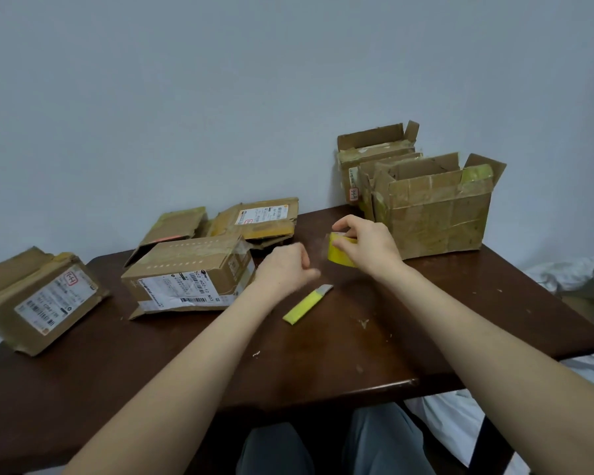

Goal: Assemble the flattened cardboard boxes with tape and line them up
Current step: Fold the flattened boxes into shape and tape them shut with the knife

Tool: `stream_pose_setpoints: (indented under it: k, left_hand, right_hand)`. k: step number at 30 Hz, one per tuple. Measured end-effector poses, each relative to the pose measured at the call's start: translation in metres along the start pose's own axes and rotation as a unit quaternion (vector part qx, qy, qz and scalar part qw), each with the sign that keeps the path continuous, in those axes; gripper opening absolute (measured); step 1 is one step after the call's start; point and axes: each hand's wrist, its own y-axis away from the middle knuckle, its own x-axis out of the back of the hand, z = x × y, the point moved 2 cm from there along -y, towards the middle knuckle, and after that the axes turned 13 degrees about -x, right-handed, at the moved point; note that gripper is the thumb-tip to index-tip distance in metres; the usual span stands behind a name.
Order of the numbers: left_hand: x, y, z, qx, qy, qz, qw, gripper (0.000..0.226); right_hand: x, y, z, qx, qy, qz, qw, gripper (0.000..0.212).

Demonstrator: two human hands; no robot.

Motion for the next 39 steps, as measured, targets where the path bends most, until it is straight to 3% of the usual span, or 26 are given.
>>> stream_pose_setpoints:
  k: [3,5,11,15,18,21,23,25,28,30,33,39]
  left_hand:
    - [-0.011,0.021,-0.006,0.021,-0.056,-0.138,0.989,0.031]
    - [-0.021,0.026,-0.005,0.045,-0.031,-0.15,0.987,0.035]
    - [-0.04,0.014,0.018,0.113,0.168,-0.025,0.979,0.034]
    - [-0.024,0.013,0.017,0.043,0.053,0.0,0.998,0.025]
    - [0.02,0.016,-0.004,-0.004,0.018,0.092,0.996,0.028]
    - [0.08,0.025,-0.051,0.019,0.01,0.211,0.977,0.032]
    - [0.112,0.032,-0.098,0.048,-0.021,0.247,0.968,0.033]
    - [0.128,0.04,-0.149,0.106,-0.05,0.227,0.967,0.034]
    - [0.118,0.052,-0.207,0.195,-0.049,0.107,0.974,0.036]
    - [0.099,0.057,-0.229,0.202,-0.016,0.035,0.979,0.047]
    - [0.084,0.063,-0.244,0.197,0.006,0.045,0.979,0.056]
    - [0.084,0.075,-0.248,0.229,0.055,0.044,0.971,0.056]
  right_hand:
    - [0.003,0.007,0.004,0.009,0.074,0.006,0.997,0.023]
    - [0.003,0.011,0.007,0.011,0.107,0.008,0.994,0.022]
    - [0.007,0.016,0.027,-0.036,0.197,-0.043,0.979,0.018]
    - [0.012,0.011,0.007,-0.028,0.129,-0.002,0.991,0.021]
    - [-0.006,0.005,-0.042,0.008,0.031,0.036,0.999,0.029]
    - [-0.045,0.009,-0.105,0.064,-0.011,-0.002,0.998,0.033]
    - [-0.078,0.016,-0.143,0.091,-0.02,-0.054,0.994,0.039]
    - [-0.115,0.019,-0.167,0.082,0.016,-0.1,0.991,0.05]
    - [-0.164,0.021,-0.172,-0.003,0.077,-0.144,0.987,0.071]
    - [-0.184,0.021,-0.17,-0.026,0.095,-0.141,0.985,0.074]
    - [-0.192,0.021,-0.167,-0.069,0.083,-0.132,0.985,0.076]
    - [-0.19,0.012,-0.147,-0.184,-0.07,-0.174,0.965,0.082]
